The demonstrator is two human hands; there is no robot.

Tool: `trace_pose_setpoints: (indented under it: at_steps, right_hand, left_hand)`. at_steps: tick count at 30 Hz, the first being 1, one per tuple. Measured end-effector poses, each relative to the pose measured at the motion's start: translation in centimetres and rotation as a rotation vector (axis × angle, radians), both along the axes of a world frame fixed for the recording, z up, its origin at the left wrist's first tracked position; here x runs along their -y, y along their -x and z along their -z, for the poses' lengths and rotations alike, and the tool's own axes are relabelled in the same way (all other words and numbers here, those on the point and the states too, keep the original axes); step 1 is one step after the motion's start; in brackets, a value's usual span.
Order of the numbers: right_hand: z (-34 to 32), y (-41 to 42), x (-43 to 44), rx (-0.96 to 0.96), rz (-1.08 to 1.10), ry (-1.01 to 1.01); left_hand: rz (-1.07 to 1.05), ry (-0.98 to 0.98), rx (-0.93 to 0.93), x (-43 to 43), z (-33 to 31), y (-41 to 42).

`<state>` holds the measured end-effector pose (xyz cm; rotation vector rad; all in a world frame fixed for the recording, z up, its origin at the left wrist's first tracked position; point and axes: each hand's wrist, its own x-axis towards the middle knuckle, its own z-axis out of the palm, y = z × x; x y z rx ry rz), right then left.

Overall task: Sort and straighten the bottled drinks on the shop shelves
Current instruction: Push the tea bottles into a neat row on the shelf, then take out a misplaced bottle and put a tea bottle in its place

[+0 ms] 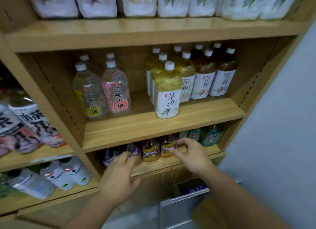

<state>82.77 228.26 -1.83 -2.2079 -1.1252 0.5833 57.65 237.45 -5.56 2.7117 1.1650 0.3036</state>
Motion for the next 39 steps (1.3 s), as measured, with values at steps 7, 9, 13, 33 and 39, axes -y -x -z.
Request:
trace_pose_setpoints:
  at_steps: [7,9,13,33,39]
  right_hand:
    - [-15.8,1.6,2.5,0.038,0.0,-0.108]
    - [-20.6,2.2,3.1,0.06,0.005,-0.183]
    - [-28.7,3.3,3.8,0.137,0.017,-0.312]
    - [-55.0,-5.9,1.9,0.337,0.074,-0.911]
    - [-57.4,-13.2,0.3,0.316,0.16,-1.041]
  left_hand:
    - [0.041,-0.044,0.117,0.2,-17.2,2.4]
    - [0.075,-0.074,0.173,-0.1,-22.1,2.9]
    - [0.133,-0.173,0.305,-0.4,-31.1,3.2]
    - [0.2,-0.667,0.532,0.7,-59.3,-8.4]
    - [0.107,-0.798,0.544,0.0,-62.3,-14.9]
